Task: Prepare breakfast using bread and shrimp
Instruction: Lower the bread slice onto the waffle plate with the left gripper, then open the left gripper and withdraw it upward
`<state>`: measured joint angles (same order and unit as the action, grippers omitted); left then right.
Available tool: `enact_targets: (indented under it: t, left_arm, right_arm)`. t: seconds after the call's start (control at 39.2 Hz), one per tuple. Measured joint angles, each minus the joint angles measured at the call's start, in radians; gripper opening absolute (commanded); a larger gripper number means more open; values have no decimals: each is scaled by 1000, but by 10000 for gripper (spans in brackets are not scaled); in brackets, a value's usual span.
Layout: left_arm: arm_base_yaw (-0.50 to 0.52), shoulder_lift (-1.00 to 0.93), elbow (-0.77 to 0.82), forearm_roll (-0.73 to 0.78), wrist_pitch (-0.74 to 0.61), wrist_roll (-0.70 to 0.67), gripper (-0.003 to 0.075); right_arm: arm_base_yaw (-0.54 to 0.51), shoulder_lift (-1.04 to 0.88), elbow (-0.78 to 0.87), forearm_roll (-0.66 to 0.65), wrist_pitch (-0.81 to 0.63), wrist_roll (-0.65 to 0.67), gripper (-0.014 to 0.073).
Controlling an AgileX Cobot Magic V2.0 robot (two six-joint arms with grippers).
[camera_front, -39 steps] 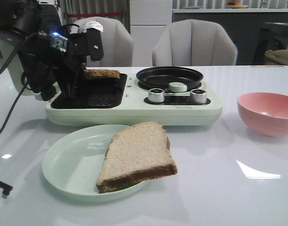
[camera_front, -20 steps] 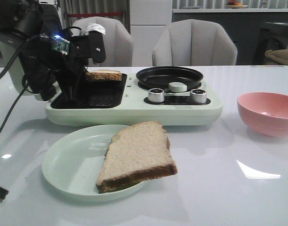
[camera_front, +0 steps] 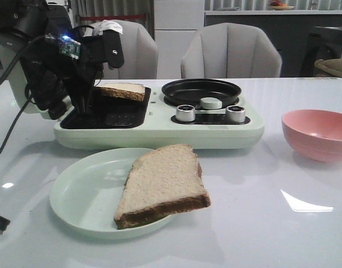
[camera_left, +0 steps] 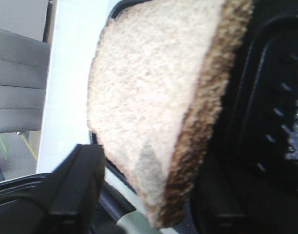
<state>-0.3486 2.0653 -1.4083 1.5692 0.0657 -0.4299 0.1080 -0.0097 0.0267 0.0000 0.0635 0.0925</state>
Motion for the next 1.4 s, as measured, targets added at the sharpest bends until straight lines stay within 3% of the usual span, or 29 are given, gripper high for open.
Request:
enact_targets:
  t: [1.05, 1.4]
  left_arm:
    - [0, -45, 21, -140, 48, 0, 592]
    - [-1, -60, 27, -304, 76, 0, 588]
  right_arm:
    - [0, 0, 0, 0, 0, 0, 135]
    - [0, 0, 0, 0, 0, 0, 135]
